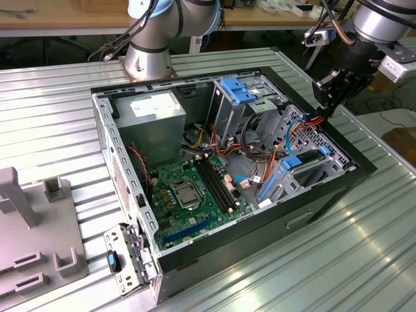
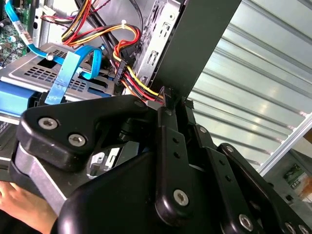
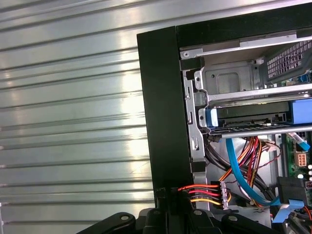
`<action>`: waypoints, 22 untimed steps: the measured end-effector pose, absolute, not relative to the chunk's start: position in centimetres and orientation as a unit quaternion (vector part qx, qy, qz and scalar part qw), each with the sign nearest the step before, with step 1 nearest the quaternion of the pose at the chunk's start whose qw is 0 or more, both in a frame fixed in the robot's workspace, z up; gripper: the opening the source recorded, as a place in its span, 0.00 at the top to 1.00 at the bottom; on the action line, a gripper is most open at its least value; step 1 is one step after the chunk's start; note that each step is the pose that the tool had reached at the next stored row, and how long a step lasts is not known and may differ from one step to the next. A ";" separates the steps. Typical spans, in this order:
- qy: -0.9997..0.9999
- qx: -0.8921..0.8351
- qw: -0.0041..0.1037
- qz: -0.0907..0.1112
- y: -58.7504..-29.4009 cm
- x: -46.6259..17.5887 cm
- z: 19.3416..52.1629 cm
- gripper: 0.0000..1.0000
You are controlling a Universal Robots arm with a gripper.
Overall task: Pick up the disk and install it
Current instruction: 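Insert the disk into the insertion slot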
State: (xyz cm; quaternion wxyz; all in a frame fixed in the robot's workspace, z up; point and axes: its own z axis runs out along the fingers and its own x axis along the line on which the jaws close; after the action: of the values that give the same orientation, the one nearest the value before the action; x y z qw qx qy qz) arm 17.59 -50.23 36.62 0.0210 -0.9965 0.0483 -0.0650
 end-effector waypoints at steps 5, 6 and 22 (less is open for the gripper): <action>0.048 -0.996 0.021 -0.065 -50.4 17.6 36.6 0.77; 0.048 -0.996 0.021 -0.066 -50.4 17.6 36.6 0.77; 0.048 -0.996 0.022 -0.073 -50.5 17.3 36.4 0.77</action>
State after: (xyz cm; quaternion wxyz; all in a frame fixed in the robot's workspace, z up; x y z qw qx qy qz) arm 17.28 -50.46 36.36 0.0223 -0.9959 0.0481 -0.0730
